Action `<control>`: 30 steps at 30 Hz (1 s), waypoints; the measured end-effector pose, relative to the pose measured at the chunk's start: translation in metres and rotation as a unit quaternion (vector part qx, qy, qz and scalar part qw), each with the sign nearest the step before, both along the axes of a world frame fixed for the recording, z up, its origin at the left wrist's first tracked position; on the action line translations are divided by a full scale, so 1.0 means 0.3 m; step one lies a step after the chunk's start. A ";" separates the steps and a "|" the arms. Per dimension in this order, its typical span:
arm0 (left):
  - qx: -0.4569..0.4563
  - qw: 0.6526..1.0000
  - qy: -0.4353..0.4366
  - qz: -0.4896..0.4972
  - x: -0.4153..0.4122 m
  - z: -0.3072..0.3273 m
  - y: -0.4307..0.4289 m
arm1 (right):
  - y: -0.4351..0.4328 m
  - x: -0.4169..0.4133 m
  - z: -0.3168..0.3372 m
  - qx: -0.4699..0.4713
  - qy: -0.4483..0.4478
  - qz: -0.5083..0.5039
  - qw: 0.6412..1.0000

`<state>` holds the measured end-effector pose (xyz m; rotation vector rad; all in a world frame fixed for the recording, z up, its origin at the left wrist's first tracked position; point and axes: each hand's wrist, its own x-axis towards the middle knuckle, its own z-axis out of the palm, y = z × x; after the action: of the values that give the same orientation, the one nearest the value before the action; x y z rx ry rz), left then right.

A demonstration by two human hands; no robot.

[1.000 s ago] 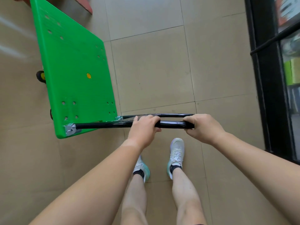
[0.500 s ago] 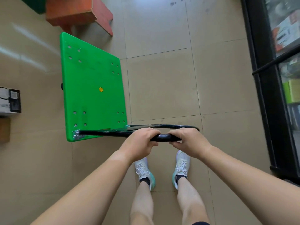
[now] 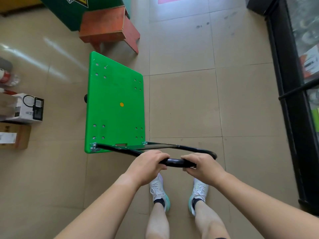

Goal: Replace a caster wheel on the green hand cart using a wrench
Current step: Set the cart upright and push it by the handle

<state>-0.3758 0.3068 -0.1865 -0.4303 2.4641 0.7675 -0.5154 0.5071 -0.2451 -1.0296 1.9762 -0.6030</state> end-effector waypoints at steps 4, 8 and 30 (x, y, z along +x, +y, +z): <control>-0.022 0.999 0.032 0.023 0.009 -0.034 0.012 | 0.051 -0.066 -0.041 0.032 -0.055 -0.036 0.997; -0.020 0.996 0.069 0.044 0.017 -0.057 0.031 | 0.056 -0.113 -0.080 0.027 -0.039 -0.041 0.998; -0.007 0.991 0.100 0.084 0.088 0.057 0.418 | 0.326 -0.126 0.114 0.079 0.007 0.007 0.997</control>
<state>-0.3495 0.4323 -0.1693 -0.5973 2.6453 0.9021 -0.5532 0.6049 -0.2108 -0.9520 1.9921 -0.4240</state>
